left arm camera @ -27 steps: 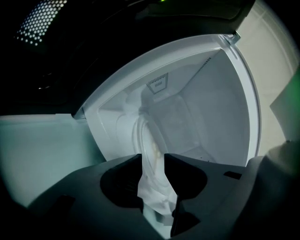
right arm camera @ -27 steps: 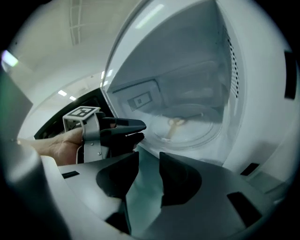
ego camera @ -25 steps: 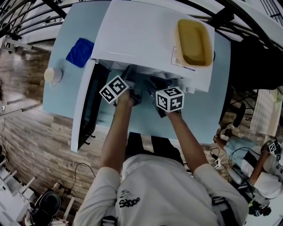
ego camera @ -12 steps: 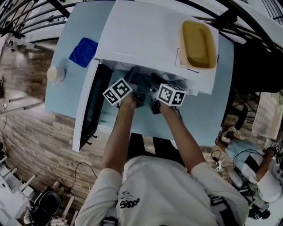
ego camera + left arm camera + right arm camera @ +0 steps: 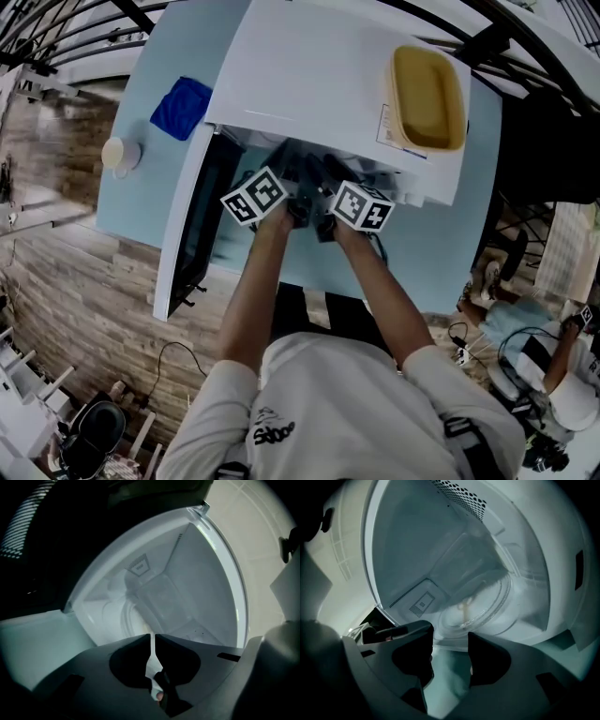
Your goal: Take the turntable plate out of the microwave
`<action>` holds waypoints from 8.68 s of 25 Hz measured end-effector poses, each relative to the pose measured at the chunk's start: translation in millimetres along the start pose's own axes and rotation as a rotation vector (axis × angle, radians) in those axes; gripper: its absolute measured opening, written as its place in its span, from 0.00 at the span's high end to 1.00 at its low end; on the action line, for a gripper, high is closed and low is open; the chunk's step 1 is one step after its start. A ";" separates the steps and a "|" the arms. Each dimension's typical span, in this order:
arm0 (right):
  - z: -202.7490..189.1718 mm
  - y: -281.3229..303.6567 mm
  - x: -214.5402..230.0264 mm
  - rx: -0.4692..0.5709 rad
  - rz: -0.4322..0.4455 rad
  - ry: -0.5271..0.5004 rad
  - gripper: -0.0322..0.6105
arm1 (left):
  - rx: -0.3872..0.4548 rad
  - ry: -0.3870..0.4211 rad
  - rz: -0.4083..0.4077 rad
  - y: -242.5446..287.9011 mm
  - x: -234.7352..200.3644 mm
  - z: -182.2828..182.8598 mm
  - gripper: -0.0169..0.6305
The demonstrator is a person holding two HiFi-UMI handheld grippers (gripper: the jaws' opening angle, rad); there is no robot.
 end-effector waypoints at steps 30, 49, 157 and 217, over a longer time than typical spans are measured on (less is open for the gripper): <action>2.5 0.6 0.5 0.063 0.088 0.114 0.60 | -0.011 -0.128 -0.055 9.5 -15.6 -6.3 0.74; 10.4 -0.8 5.4 0.100 0.141 0.386 0.59 | 0.007 -0.188 -0.107 10.0 -20.4 -4.9 0.77; -19.2 -35.8 5.5 0.225 0.278 0.830 0.89 | 0.019 -0.432 -0.267 17.6 -12.7 -12.5 0.80; -105.9 -417.7 -182.9 0.057 0.700 0.274 0.89 | 0.329 -0.341 -0.545 -366.8 277.0 -205.8 0.91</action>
Point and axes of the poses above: the fingertips, and each gripper's own axes: y forward along the fingers, x to its right, z out of its top, the point moved 3 cm from there along -y, backward along the fingers, and after that the axes turned 6 degrees about -x, right-handed, at the moved point
